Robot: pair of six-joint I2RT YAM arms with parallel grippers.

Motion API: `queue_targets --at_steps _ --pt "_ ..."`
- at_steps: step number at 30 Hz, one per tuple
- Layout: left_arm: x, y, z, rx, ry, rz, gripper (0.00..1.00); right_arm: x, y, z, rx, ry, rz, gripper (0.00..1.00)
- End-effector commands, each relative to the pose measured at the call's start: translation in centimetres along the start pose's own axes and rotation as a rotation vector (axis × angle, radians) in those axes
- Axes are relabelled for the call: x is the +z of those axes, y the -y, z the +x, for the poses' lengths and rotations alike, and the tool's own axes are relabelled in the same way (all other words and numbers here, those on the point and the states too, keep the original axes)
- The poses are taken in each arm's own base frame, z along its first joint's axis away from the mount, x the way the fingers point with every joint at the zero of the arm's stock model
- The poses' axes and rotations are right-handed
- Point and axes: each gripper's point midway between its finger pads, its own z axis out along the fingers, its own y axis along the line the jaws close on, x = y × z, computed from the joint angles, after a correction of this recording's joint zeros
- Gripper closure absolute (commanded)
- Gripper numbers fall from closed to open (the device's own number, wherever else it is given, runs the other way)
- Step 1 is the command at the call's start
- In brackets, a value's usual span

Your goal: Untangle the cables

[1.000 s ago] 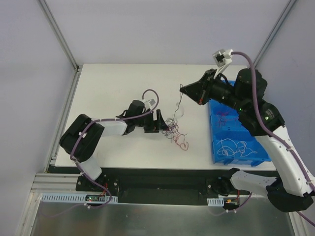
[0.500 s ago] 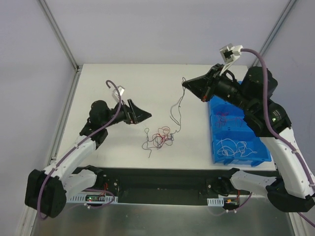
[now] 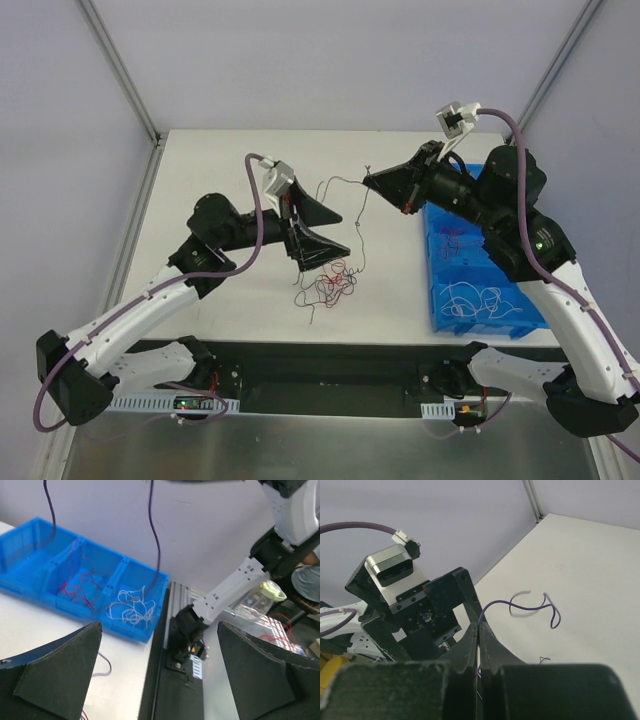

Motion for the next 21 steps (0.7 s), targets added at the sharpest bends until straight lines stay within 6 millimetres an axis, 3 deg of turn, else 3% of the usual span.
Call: queue_targets --at_steps 1,3,7,9,12,16,18,21 --pt "2.9 0.0 -3.3 0.147 0.067 -0.012 0.01 0.2 -2.0 -0.8 0.052 0.045 -0.101 1.00" --pt "4.1 -0.3 -3.4 0.141 0.050 -0.002 0.08 0.6 -2.1 -0.4 0.074 0.033 -0.120 1.00" --pt "5.6 -0.2 -3.3 0.084 0.005 0.039 0.35 1.0 -1.6 0.2 0.092 0.022 -0.111 1.00" --pt "5.7 0.3 -2.9 0.101 -0.021 0.067 0.55 1.0 -1.1 0.6 0.084 0.019 -0.095 1.00" --pt "5.3 -0.1 -2.7 0.120 -0.050 0.022 0.99 1.2 0.5 2.0 0.075 0.000 -0.033 0.95" --pt "4.7 -0.1 -3.6 0.133 -0.034 -0.021 1.00 1.1 3.4 4.1 0.065 -0.014 0.069 0.73" --pt "4.7 -0.4 -4.0 0.103 -0.036 -0.061 1.00 0.8 5.2 5.4 0.064 -0.024 0.124 0.59" --pt "4.5 -0.6 -5.7 0.044 -0.013 -0.136 1.00 0.7 6.2 7.3 0.028 -0.046 0.116 0.35"
